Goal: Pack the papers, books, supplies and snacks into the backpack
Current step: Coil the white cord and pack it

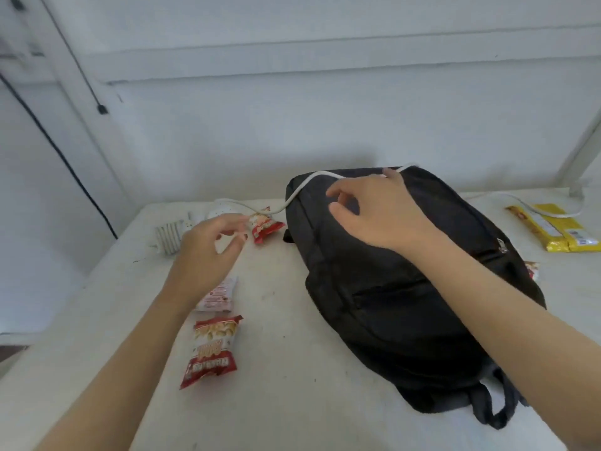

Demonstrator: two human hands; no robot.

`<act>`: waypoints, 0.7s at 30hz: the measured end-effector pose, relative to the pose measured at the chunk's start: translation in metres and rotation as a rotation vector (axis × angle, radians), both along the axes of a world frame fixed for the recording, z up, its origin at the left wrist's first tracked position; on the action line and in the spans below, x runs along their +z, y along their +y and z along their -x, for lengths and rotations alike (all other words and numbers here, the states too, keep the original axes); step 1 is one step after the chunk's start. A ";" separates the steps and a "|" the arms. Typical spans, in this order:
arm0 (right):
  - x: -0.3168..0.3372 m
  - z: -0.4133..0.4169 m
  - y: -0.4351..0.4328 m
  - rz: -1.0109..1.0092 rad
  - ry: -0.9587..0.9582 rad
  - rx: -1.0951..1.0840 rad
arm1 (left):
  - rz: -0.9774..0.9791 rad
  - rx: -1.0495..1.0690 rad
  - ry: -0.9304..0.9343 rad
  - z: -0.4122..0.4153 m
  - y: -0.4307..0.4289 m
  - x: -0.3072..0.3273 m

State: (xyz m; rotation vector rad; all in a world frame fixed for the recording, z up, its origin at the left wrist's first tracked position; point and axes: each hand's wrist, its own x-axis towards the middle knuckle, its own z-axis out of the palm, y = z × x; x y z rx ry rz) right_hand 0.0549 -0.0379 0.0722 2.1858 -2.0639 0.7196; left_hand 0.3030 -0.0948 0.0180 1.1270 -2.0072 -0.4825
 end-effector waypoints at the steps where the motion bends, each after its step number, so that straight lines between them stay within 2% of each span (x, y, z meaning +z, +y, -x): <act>1: 0.000 -0.013 -0.016 -0.043 0.053 0.044 | -0.007 0.057 -0.028 -0.013 -0.010 -0.002; 5: -0.018 -0.066 -0.083 -0.172 0.217 0.151 | -0.008 0.266 -0.280 -0.070 -0.048 -0.016; 9: -0.053 -0.099 -0.133 -0.275 0.394 0.075 | -0.045 0.405 -0.489 -0.109 -0.075 -0.026; 13: -0.073 -0.105 -0.157 -0.409 0.464 0.015 | -0.124 0.426 -0.647 -0.123 -0.095 -0.033; 17: -0.072 -0.106 -0.166 -0.355 0.526 0.056 | -0.257 0.366 -0.626 -0.122 -0.113 -0.042; 21: -0.071 -0.106 -0.175 -0.278 0.485 0.063 | -0.373 0.287 -0.464 -0.117 -0.128 -0.057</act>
